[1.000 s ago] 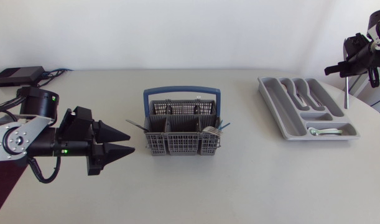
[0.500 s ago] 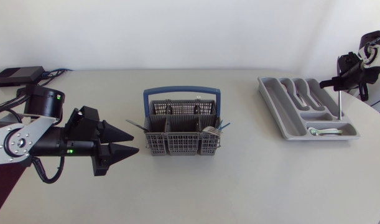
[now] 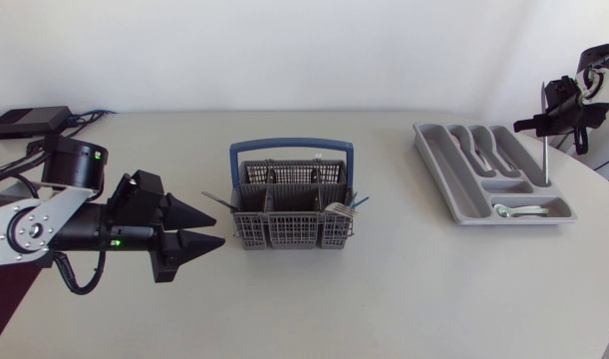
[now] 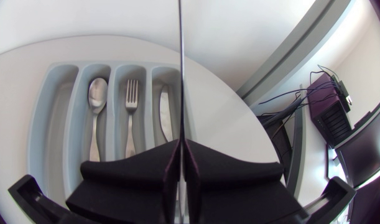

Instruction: Sort the cutlery from the basket into the organizer compartments.

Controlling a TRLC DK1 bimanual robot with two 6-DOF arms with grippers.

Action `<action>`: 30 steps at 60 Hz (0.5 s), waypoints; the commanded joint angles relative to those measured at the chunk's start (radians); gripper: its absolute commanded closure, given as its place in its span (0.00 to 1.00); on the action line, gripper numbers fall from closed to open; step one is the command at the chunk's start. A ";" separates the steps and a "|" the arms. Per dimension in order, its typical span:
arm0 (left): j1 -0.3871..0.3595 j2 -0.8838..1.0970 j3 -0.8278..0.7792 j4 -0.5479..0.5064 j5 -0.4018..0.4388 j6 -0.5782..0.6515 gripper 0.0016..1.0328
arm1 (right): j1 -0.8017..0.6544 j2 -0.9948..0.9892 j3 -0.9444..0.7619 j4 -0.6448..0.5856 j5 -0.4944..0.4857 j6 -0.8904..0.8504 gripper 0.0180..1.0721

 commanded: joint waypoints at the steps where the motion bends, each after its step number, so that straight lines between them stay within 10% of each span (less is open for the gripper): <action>1: -0.008 -0.013 -0.012 0.012 -0.005 -0.021 0.42 | -0.001 0.041 0.052 -0.013 -0.002 0.030 0.95; 30: -0.008 -0.007 -0.020 0.023 -0.007 -0.021 0.42 | 0.004 0.171 0.150 -0.026 0.031 0.039 0.95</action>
